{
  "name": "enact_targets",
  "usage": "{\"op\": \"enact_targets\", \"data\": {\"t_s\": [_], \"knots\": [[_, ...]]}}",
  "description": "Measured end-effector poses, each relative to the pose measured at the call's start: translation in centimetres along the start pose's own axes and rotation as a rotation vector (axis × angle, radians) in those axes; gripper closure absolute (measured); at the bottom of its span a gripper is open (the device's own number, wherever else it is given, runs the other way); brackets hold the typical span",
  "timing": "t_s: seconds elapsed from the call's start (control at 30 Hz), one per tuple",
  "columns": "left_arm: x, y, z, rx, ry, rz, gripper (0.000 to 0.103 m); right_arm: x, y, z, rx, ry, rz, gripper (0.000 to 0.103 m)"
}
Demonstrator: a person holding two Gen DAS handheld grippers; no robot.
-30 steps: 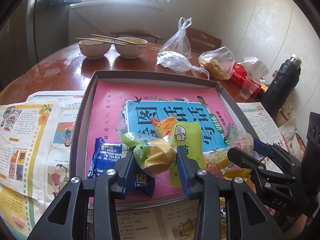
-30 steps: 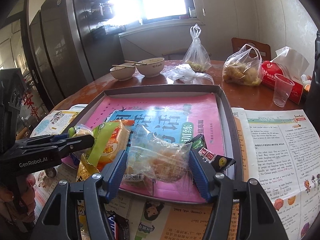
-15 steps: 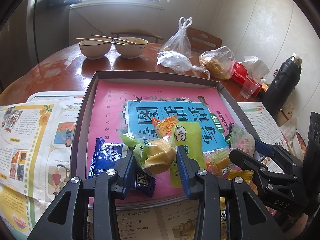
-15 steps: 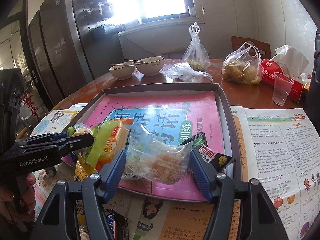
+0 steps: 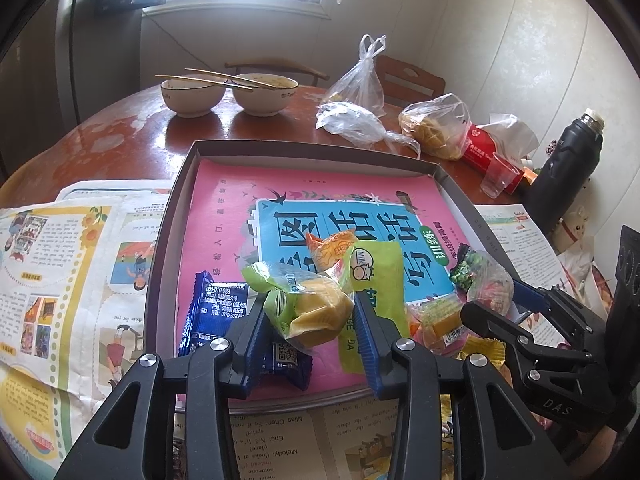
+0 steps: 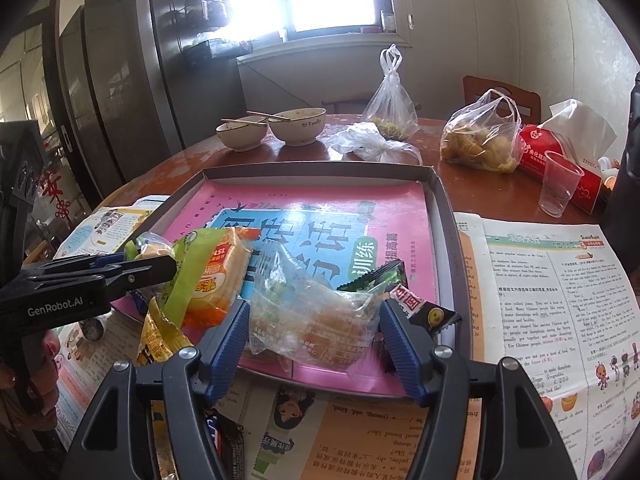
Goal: Organize snacks
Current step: 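Lower the green bag and clear cookie bag into the tray, then open the right gripper on the cookie bag while the left releases the green bag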
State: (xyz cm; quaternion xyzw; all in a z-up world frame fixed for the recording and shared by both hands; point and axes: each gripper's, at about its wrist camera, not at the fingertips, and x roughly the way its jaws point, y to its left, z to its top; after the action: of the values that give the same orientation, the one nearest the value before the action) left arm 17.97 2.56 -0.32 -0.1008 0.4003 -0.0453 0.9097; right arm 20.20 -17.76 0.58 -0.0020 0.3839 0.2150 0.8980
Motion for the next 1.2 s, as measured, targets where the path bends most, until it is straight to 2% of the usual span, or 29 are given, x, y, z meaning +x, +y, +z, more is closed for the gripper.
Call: {"op": "enact_targets", "data": {"t_s": [0.7,1.2], "knots": [[-0.4,-0.2,0.0,0.004,-0.001,0.011,0.057,-0.3,-0.7,0.1,0.011,-0.002,-0.043,0.034],[-1.9,0.0,0.3,0.005,-0.034,0.04,0.052,-1.5,-0.8,0.4,0.019,-0.014,-0.055,0.034]]}}
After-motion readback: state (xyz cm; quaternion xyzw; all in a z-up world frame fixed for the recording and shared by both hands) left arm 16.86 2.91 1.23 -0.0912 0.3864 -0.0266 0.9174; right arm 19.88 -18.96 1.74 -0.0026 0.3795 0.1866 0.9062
